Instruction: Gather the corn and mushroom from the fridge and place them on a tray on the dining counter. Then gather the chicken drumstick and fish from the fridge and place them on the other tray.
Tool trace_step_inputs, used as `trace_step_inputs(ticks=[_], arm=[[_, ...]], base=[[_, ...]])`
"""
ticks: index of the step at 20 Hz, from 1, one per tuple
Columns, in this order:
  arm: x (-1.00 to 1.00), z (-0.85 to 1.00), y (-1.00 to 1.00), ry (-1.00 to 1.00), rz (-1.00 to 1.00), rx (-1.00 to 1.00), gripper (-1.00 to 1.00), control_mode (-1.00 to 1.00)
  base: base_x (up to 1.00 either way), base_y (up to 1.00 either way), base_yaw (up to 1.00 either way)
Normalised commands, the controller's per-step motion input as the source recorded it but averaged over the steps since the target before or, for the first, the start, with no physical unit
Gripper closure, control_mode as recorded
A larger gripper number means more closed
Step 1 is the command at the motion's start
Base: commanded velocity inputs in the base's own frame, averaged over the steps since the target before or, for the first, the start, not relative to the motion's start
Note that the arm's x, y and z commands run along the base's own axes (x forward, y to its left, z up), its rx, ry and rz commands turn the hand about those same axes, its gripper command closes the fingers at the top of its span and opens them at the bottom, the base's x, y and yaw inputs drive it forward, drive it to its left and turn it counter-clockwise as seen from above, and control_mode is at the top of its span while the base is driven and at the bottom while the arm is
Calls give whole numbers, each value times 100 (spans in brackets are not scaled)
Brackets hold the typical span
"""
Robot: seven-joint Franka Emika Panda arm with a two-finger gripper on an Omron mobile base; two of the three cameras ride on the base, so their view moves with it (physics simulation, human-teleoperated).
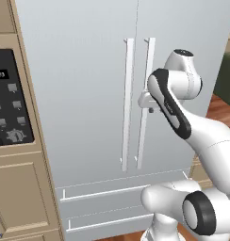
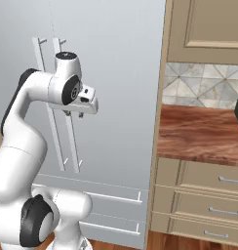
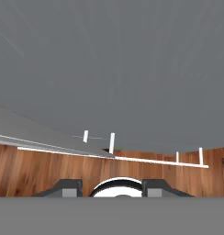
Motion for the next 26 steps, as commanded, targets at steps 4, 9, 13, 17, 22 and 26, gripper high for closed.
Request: trace_step_inputs(ticks=[4, 9, 13, 17, 22, 26], arm=[[0, 0, 0, 0, 0, 0, -100, 100], [0, 0, 0, 0, 0, 0, -100, 100], [0, 0, 0, 0, 0, 0, -100, 100], [0, 0, 0, 0, 0, 0, -100, 100], [0, 0, 0, 0, 0, 0, -100, 100], [0, 0, 0, 0, 0, 0, -100, 100]], base=[[-7, 2, 0], [-56, 30, 0], [-36, 47, 0], [-2, 26, 0], [27, 0, 0], [7, 0, 0]])
